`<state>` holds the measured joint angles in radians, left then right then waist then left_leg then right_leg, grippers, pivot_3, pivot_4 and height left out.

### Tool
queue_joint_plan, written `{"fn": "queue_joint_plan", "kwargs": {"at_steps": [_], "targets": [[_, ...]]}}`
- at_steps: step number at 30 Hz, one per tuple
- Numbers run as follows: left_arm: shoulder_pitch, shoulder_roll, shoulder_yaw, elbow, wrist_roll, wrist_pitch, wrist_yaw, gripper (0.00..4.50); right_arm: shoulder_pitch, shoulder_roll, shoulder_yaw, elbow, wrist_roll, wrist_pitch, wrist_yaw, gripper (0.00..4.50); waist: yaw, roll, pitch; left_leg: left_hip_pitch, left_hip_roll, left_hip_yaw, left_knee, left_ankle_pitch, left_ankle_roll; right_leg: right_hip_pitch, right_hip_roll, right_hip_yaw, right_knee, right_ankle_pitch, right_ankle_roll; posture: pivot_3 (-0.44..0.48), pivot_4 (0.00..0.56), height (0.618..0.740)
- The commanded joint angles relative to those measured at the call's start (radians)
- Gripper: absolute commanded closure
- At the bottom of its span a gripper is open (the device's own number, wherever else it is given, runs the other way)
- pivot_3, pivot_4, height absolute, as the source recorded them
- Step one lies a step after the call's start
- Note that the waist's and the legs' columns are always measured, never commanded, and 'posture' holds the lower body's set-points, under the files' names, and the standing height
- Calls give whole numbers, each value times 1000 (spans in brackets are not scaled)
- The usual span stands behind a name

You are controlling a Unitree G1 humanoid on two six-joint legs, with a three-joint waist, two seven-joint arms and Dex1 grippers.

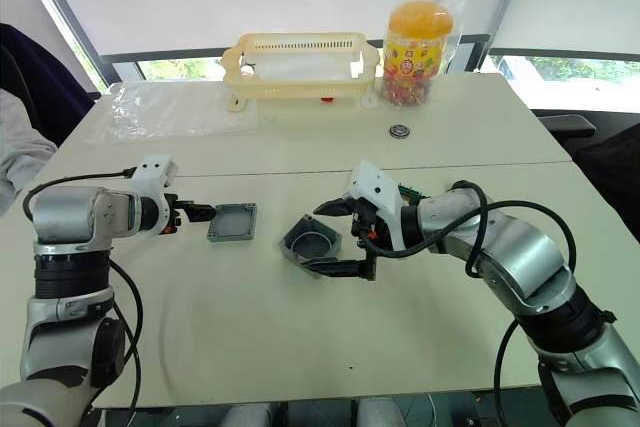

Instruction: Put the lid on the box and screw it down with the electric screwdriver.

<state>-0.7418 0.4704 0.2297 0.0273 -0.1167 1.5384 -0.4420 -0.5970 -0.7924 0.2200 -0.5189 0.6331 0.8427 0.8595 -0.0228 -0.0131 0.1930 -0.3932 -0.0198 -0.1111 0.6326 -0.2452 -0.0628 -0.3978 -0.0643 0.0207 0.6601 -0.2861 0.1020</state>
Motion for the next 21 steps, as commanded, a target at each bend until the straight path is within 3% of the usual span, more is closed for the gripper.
{"fn": "queue_joint_plan", "kwargs": {"at_steps": [1, 5, 6, 8, 13, 15, 21], "targets": [[-24, -9, -23, 69, -11, -35, 30, 224, 3, 18, -44, -53, 10, 8, -26, 0, 6, 0, 0, 0, 0, 0, 0, 0, 0, 0, 0, 0, 0, 0, 0, 0, 150, 740], [-31, -2, -66, 148, -20, -60, 37, 224, 18, 29, -59, -75, 15, 31, -60, 0, 11, 0, -1, 1, 0, 0, 0, 0, 0, 1, 0, 0, 1, 0, 0, 0, 150, 740], [-30, 2, -79, 164, -18, -70, 42, 465, 22, 32, -64, -79, 16, 38, -68, 0, 11, 1, -1, 1, 0, 0, 0, 0, -1, 1, 0, 0, 1, 0, 0, 0, 150, 740], [-30, 7, -95, 190, -20, -87, 47, 1106, 28, 36, -71, -86, 19, 47, -80, 0, 10, 2, -2, 2, -1, 0, 0, 0, -1, 1, -1, 0, 2, 0, 0, 0, 150, 740], [-34, 1, -111, 229, -28, -124, 60, 3742, 41, 44, -92, -100, 32, 68, -109, 0, 10, 4, -3, 3, -1, 0, 0, 0, -1, 2, 0, 0, 3, 0, 0, 0, 150, 740], [-34, -1, -113, 225, -34, -124, 66, 4363, 44, 45, -100, -102, 37, 75, -118, 0, 9, 4, -4, 3, -1, 0, 0, 0, -1, 2, 0, 0, 3, 0, 0, 0, 150, 740], [-27, 26, -86, 158, -63, -179, 55, 4363, 47, 58, -151, -85, 68, 107, -148, 0, 8, 4, -4, 4, -1, 0, 0, 1, -1, 2, 0, 0, 3, 0, 0, 0, 150, 740]]}}
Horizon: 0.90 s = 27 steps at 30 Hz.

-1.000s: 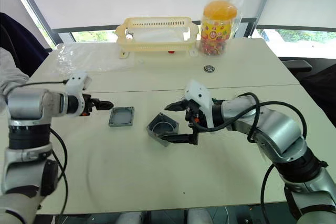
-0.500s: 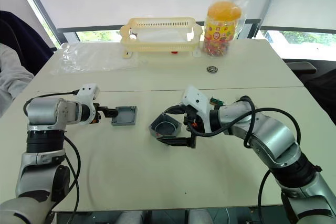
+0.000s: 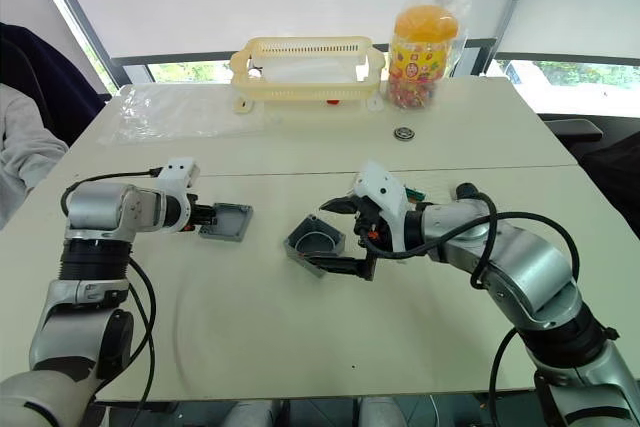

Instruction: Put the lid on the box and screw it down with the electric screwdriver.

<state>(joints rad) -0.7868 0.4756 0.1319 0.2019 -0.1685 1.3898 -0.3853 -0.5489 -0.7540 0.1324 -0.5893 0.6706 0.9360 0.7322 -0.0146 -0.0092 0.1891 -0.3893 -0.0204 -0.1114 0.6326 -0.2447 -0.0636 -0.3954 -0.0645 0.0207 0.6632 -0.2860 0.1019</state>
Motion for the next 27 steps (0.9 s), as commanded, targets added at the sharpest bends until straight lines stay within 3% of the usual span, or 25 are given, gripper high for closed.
{"fn": "queue_joint_plan", "kwargs": {"at_steps": [1, 7, 16, 27], "targets": [[9, 27, 38, -31, -26, -57, -11, 4363, -4, 38, -90, 3, 54, 28, -40, 0, 0, 0, 0, 0, 0, 0, 0, 0, 0, 0, 0, 0, 0, 0, 0, 0, 150, 740], [-40, 1, 177, -150, -154, -404, -104, 4363, -106, 246, -254, 186, 223, 166, -230, 0, 1, -5, 3, -4, 1, 0, 0, 2, -3, -5, 0, 1, 0, 1, -1, 0, 150, 740], [-51, -150, 148, -244, -234, -602, -62, 4363, -332, 505, -382, 455, 341, 239, -446, 0, -1, -4, 3, -6, 0, 2, -1, 3, -5, -8, -1, 2, 1, 1, -2, 0, 150, 740], [-43, -182, 100, -293, -292, -608, -60, 4363, -380, 509, -329, 513, 274, 177, -428, 0, -8, -4, 3, -8, 0, 2, -2, 3, -5, -11, 1, 2, 2, 1, -2, 0, 150, 740]]}}
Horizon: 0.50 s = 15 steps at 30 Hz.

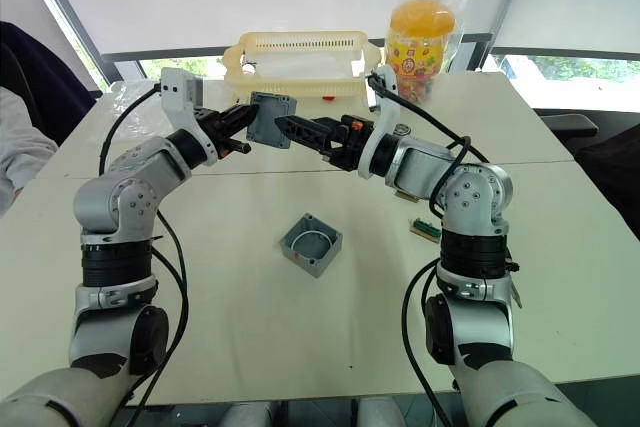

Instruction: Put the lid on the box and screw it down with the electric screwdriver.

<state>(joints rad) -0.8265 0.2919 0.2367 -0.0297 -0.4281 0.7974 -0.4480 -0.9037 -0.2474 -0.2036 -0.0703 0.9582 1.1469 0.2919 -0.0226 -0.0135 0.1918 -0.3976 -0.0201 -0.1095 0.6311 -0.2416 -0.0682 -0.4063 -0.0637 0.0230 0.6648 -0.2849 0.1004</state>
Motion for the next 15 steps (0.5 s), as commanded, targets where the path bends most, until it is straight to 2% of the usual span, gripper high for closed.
{"fn": "queue_joint_plan", "kwargs": {"at_steps": [1, 8, 11, 15], "targets": [[-2, 0, -6, -67, -38, -12, 4, 4363, -25, 4, 12, -3, -22, -41, 13, 0, 1, 0, 0, 0, 0, 0, 0, 0, 0, 0, 0, 0, 0, 0, 0, 0, 150, 740], [11, -3, -22, -100, -76, 2, 17, 4363, -25, 14, 17, 21, -48, -72, 10, 0, 1, 0, 0, 0, 0, 0, 0, 0, 0, 0, 0, 0, 0, 0, 0, 0, 150, 740], [19, -2, -28, -98, -82, -4, 22, 4500, -28, 24, 2, 32, -45, -80, 4, 817, 1, 0, 0, 0, 0, 0, 0, 0, 0, 0, 0, 0, 0, 0, 0, 0, 150, 740], [22, 3, -31, -97, -86, -5, 22, 4500, -29, 27, -3, 36, -41, -82, 3, 2786, 2, 0, 0, 0, 0, 0, 0, 0, 0, 0, 0, 0, 0, 0, 0, 0, 150, 740]]}}
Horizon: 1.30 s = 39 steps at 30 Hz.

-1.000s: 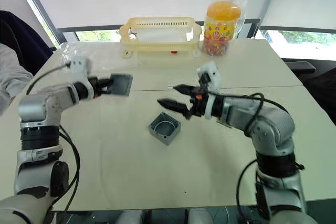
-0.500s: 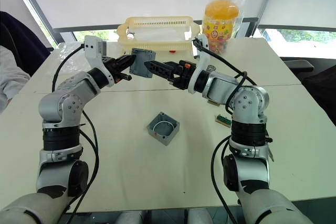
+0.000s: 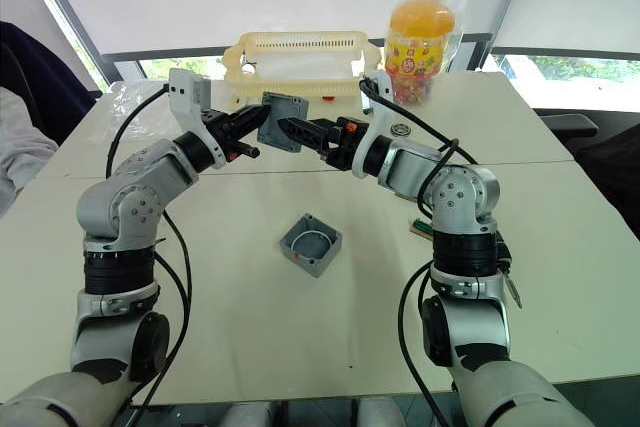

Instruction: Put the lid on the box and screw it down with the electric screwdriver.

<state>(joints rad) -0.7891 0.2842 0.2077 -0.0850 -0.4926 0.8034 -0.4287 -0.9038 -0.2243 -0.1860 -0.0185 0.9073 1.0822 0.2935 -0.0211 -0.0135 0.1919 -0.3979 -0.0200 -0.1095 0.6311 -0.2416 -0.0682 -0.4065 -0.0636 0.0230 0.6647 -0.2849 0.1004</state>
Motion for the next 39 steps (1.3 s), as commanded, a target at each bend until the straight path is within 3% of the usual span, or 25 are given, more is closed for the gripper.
{"fn": "queue_joint_plan", "kwargs": {"at_steps": [1, 3, 4, 13, 14, 15, 20, 24, 29, 33, 39], "targets": [[-16, 11, -2, -43, -23, -11, 2, 4500, -27, 4, -19, -16, 11, -16, 3, 3330, 0, 0, 0, 0, 0, 0, 0, 0, 0, 0, 0, 0, 0, 0, 0, 0, 150, 740], [-18, 11, -1, -46, -26, -9, 3, 4500, -24, 6, -17, -18, 13, -12, 3, 4208, 0, 0, 0, 0, 0, 0, 0, 0, 0, 0, 0, 0, 0, 0, 0, 0, 150, 740], [-20, 12, 0, -48, -30, -8, 5, 4500, -22, 8, -17, -19, 15, -10, 3, 4357, 0, 1, 0, 0, 0, 0, 0, 0, 0, 0, 0, 0, 0, 0, 0, 0, 150, 740], [-11, 51, -4, -51, -49, 9, -23, 4500, -18, 12, -29, -28, 30, -7, 4, 4354, -1, 1, 0, 0, 0, 0, 0, 0, 0, 0, 0, 0, 0, 0, 0, 0, 150, 740], [-10, 59, -2, -51, -55, 12, -29, 3773, -18, 13, -31, -33, 35, -6, 6, 4354, 0, 1, 0, 0, 0, 0, 0, 0, 0, 0, 0, 0, 0, 0, 0, 0, 150, 740], [-10, 66, 0, -51, -59, 12, -34, 3490, -17, 13, -33, -37, 39, -7, 7, 4354, 0, 1, 0, 0, 0, 0, 0, 0, 0, 0, 0, 0, 0, 0, 0, 0, 150, 740], [-6, 123, 52, -34, -124, 56, -65, 977, -7, -1, -31, -66, 18, -61, 21, 4354, -2, 1, 0, 0, 0, 0, 0, 0, 0, 0, 0, 0, 0, 0, 0, 0, 150, 740], [11, 216, 117, 3, -212, 111, -149, 977, 10, -74, 8, -88, -113, -210, 80, 4354, -7, 1, 0, 0, 0, 0, -1, 0, 0, -1, 0, 0, 0, 0, 0, 0, 150, 740], [37, 308, 156, 84, -267, 134, -242, 977, 109, -236, 191, -153, -450, -609, 244, 4354, -16, 1, 0, -1, 0, 0, -1, 0, 0, -1, 0, 0, -1, 0, 0, 0, 150, 740], [103, 409, 81, 66, -308, 215, -399, 977, 231, -393, 355, -138, -856, -1163, 303, 4354, -26, 1, 0, -1, 0, 0, -1, 0, 0, -1, 0, 0, -1, 0, 1, 0, 150, 740], [175, 622, -87, 29, -250, 151, -697, 977, 366, -502, 372, -66, -1068, -1587, 288, 4354, -30, 0, 1, 0, 1, 1, -2, 0, 0, -2, 1, 1, -1, -1, 0, 0, 150, 740]]}}
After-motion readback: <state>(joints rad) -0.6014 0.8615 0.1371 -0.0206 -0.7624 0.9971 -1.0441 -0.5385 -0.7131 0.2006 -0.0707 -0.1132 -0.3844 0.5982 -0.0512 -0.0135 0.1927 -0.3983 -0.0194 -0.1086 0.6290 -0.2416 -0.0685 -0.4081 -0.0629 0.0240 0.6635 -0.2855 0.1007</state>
